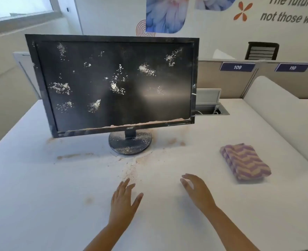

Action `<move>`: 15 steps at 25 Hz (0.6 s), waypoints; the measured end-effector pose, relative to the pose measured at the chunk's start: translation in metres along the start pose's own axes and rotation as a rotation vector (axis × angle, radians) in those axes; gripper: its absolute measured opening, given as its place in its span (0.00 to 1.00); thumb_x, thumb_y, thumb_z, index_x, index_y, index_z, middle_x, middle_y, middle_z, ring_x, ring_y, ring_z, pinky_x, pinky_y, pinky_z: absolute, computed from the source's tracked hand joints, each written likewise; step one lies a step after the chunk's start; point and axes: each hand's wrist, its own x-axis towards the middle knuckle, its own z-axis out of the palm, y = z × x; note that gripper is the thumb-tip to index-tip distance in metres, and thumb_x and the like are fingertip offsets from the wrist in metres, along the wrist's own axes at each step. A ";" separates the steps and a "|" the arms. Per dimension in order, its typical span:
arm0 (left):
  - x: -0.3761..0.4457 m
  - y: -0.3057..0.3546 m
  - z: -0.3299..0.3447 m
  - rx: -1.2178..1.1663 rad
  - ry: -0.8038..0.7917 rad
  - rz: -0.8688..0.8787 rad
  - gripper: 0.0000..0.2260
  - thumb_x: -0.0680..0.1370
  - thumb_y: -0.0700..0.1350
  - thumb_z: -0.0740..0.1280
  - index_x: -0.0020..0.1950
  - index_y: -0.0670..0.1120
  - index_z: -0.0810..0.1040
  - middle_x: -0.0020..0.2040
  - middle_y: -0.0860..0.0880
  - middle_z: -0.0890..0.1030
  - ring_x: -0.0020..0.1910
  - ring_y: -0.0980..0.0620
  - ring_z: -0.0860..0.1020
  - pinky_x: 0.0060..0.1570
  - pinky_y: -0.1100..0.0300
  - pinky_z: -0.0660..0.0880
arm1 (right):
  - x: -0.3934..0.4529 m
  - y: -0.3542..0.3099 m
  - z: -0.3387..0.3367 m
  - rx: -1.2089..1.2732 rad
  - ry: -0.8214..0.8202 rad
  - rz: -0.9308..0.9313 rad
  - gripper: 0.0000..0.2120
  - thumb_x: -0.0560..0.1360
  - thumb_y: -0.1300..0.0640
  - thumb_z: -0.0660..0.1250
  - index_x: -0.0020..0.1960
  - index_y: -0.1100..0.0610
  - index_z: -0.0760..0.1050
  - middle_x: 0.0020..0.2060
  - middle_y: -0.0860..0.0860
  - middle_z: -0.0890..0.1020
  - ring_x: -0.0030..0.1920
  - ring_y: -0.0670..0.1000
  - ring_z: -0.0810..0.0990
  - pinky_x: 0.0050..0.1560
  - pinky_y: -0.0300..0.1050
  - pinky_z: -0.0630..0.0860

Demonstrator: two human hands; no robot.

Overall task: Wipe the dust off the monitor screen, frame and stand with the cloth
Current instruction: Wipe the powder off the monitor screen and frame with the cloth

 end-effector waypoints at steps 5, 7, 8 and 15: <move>0.040 0.062 0.033 -0.035 -0.016 0.048 0.22 0.77 0.60 0.56 0.67 0.53 0.67 0.75 0.54 0.57 0.75 0.53 0.52 0.72 0.51 0.53 | 0.046 0.061 -0.079 -0.275 0.272 0.102 0.18 0.75 0.54 0.69 0.62 0.60 0.75 0.64 0.58 0.75 0.66 0.57 0.71 0.67 0.49 0.64; 0.052 0.082 0.045 -0.066 0.003 0.065 0.20 0.77 0.59 0.57 0.66 0.53 0.68 0.74 0.54 0.59 0.74 0.54 0.54 0.71 0.53 0.54 | 0.067 0.077 -0.106 -0.418 0.281 0.171 0.24 0.74 0.50 0.69 0.67 0.59 0.70 0.65 0.59 0.73 0.67 0.58 0.69 0.66 0.52 0.63; 0.055 0.089 0.050 -0.083 0.015 0.079 0.19 0.77 0.59 0.57 0.65 0.53 0.69 0.74 0.54 0.61 0.74 0.54 0.56 0.71 0.54 0.54 | 0.074 0.084 -0.117 -0.488 0.270 0.228 0.28 0.74 0.47 0.68 0.69 0.57 0.66 0.66 0.57 0.71 0.68 0.58 0.67 0.66 0.53 0.62; 0.065 0.116 0.064 -0.164 0.026 0.082 0.13 0.77 0.55 0.60 0.59 0.53 0.75 0.69 0.56 0.68 0.70 0.55 0.63 0.68 0.56 0.59 | 0.079 0.124 -0.128 -0.649 0.381 0.216 0.23 0.74 0.49 0.60 0.58 0.67 0.77 0.54 0.68 0.79 0.52 0.66 0.80 0.51 0.59 0.76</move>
